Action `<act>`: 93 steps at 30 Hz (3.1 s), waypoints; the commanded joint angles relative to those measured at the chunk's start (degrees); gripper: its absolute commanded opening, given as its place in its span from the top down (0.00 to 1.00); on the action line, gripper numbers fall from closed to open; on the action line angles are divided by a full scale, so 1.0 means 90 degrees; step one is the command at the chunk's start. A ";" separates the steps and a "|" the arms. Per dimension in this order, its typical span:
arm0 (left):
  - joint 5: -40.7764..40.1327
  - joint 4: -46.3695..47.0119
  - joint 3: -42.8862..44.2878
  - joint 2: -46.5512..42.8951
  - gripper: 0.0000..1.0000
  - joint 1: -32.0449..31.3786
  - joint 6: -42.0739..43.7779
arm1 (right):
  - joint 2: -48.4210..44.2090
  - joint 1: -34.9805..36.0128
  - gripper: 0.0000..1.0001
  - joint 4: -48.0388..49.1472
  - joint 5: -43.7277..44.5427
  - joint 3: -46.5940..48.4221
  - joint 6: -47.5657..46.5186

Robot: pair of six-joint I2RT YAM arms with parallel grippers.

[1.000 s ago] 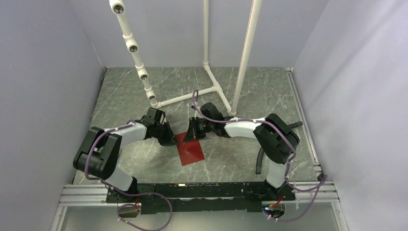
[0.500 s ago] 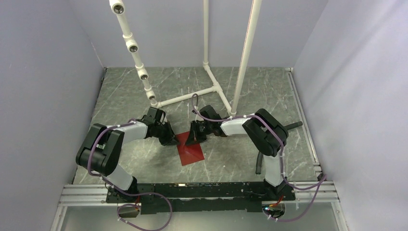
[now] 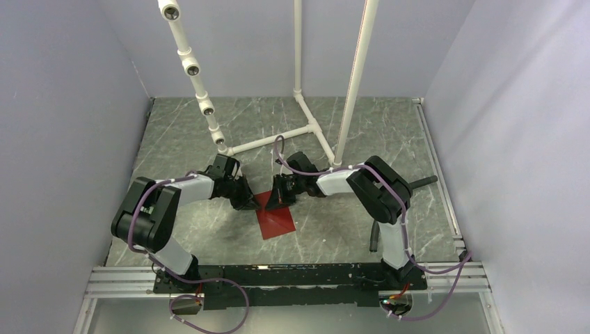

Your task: Place the letter into the envelope and seal it

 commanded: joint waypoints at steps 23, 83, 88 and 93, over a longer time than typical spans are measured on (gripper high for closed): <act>-0.0804 -0.0408 -0.0038 0.0714 0.98 -0.0047 0.0079 | 0.0119 -0.0397 0.98 -0.0141 0.0025 -0.0318 -0.0567; -0.0893 -0.0511 0.0009 0.1020 0.98 -0.0047 0.0183 | -0.0018 -0.0363 0.95 -0.0352 -0.0321 -0.0823 -0.0778; -0.0891 -0.0521 0.0056 0.1065 0.98 -0.0047 0.0225 | -0.0130 -0.0450 0.95 -0.0422 -0.0419 -0.1094 -0.0901; -0.0893 -0.0528 0.0078 0.1104 0.98 -0.0040 0.0245 | -0.0285 -0.0535 0.95 -0.0799 -0.0354 -0.1212 -0.1157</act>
